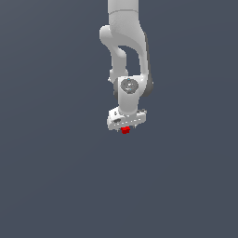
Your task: Lift up the red cube by 0.2 meters.
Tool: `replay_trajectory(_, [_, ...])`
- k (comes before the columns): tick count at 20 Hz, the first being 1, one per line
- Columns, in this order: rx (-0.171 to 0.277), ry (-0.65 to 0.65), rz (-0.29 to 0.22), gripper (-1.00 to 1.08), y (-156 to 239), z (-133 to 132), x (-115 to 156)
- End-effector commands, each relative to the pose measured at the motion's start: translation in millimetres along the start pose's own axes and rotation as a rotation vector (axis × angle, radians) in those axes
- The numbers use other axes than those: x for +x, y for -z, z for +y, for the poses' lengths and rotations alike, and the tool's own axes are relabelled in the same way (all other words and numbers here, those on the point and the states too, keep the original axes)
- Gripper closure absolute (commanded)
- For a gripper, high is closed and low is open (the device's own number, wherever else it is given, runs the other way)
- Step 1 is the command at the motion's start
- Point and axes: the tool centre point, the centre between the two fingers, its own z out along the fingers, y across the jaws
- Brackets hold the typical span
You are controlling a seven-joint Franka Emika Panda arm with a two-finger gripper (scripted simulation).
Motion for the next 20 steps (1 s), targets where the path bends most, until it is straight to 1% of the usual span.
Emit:
replay_trajectory(1, [-0.002,0.019,0.001,-0.92,-11.5,-0.4,-6.6])
replay_trajectory(9, [-0.004,0.043,-0.001,-0.92,-27.1,0.0,-14.8])
replay_trajectory(10, [-0.004,0.043,-0.001,1.08,-27.1,0.0,-14.8])
replay_trajectory(20, [-0.004,0.043,0.0,1.08,-26.7,0.2,-14.7])
